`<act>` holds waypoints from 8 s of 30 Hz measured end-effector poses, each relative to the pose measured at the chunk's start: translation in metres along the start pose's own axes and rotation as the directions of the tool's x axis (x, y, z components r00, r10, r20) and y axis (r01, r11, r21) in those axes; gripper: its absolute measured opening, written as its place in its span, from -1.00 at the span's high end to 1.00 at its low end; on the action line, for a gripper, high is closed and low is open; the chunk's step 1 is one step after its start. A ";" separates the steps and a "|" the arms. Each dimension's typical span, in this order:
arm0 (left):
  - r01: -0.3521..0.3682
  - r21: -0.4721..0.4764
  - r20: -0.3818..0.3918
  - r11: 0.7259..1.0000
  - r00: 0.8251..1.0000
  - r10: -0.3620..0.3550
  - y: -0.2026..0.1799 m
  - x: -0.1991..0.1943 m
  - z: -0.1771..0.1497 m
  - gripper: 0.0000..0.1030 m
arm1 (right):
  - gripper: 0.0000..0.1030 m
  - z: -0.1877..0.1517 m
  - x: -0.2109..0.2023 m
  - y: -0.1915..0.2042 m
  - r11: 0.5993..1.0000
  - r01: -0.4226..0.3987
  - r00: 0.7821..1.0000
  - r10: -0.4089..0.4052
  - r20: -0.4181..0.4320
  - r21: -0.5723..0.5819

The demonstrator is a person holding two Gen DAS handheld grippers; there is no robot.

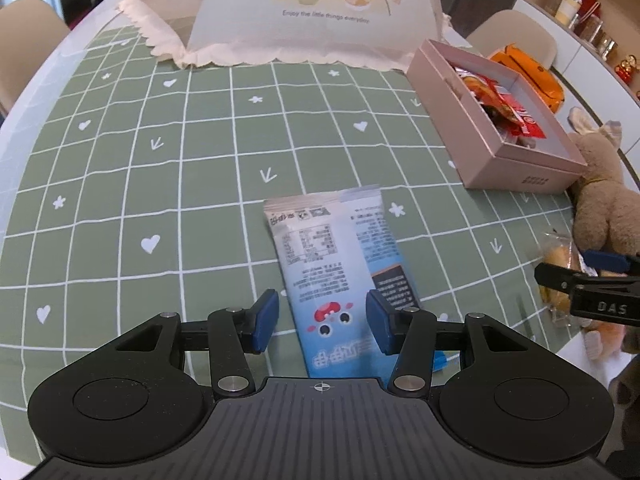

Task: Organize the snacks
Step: 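Grasp the blue-and-white snack packet on the table with the left tool, then grasp the clear-wrapped bread roll with the right tool while the left tool holds the blue packet, then lift both held snacks and carry them over the pink box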

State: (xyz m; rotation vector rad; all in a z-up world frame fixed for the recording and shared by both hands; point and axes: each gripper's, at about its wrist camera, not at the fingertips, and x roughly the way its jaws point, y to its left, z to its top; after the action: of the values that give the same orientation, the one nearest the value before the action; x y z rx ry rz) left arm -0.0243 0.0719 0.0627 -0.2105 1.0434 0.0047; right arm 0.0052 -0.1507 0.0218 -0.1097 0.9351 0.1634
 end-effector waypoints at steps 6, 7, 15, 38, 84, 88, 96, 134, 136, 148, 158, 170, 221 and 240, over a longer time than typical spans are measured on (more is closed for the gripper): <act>-0.025 -0.023 0.026 0.999 0.999 0.025 -0.004 0.001 0.005 -0.03 | -0.79 -0.021 -0.008 0.020 0.995 -0.099 0.995 0.099 -0.019 -0.005; -0.024 -0.013 0.028 1.000 0.999 0.025 -0.007 0.003 0.007 -0.03 | -0.79 -0.024 -0.010 0.024 0.992 -0.129 0.991 0.129 -0.022 -0.012; -0.132 0.318 0.044 0.939 0.991 0.124 -0.065 0.026 -0.004 -0.14 | -0.79 -0.033 -0.033 0.023 0.991 -0.128 0.991 0.129 0.021 -0.032; -0.052 -0.045 0.009 0.998 0.999 0.053 -0.007 0.026 0.013 -0.42 | -0.83 -0.064 -0.034 -0.017 0.985 -0.141 0.989 0.145 -0.034 0.099; 0.065 0.001 -0.080 0.998 0.995 -0.065 -0.011 0.001 -0.038 -0.63 | -1.00 0.002 0.024 0.007 0.990 -0.112 0.993 0.113 -0.013 0.083; 0.070 0.008 -0.095 0.998 0.993 -0.069 -0.011 0.005 -0.040 -0.63 | -1.00 -0.012 0.019 0.011 0.991 -0.136 0.990 0.135 -0.032 0.000; 0.074 -0.001 -0.084 0.997 0.994 -0.074 -0.012 0.006 -0.042 -0.64 | -1.00 -0.046 0.010 0.012 0.990 -0.102 0.995 0.102 -0.013 -0.093; 0.075 -0.032 -0.064 0.997 0.995 -0.077 -0.009 0.000 -0.049 -0.65 | -1.00 -0.025 -0.019 0.006 0.987 -0.079 0.992 0.091 0.083 -0.137; 0.070 -0.024 -0.064 0.997 0.995 -0.071 -0.010 0.000 -0.049 -0.65 | -1.00 -0.019 -0.024 0.002 0.986 -0.145 0.986 0.151 0.076 -0.082; 0.045 0.032 -0.065 0.998 0.997 -0.043 -0.014 0.000 -0.050 -0.54 | -0.47 0.030 0.046 0.036 0.996 -0.048 0.996 0.054 -0.068 0.081; 0.092 0.084 0.024 0.992 0.995 -0.094 -0.031 -0.025 -0.025 0.66 | -0.05 0.033 -0.055 -0.011 0.991 -0.129 0.990 0.131 0.046 -0.043; -0.009 0.354 -0.046 0.935 0.999 0.027 -0.093 -0.003 -0.059 0.51 | -0.05 -0.025 -0.023 -0.016 0.992 -0.113 0.993 0.114 0.007 -0.048; -0.015 0.172 -0.115 0.985 0.993 0.035 -0.042 0.029 -0.035 -0.73 | -1.00 -0.052 0.003 -0.006 0.995 -0.083 0.996 0.084 0.013 -0.054; 0.232 0.319 0.238 0.919 0.919 -0.314 -0.111 -0.102 0.057 -0.64 | -0.01 0.013 -0.127 -0.063 0.982 -0.188 0.955 0.188 0.231 -0.025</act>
State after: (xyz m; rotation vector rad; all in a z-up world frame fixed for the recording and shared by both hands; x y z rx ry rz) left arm -0.0159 -0.0167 0.1964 -0.0885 0.7074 -0.3622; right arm -0.0464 -0.2217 0.1336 -0.0030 0.7100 0.3468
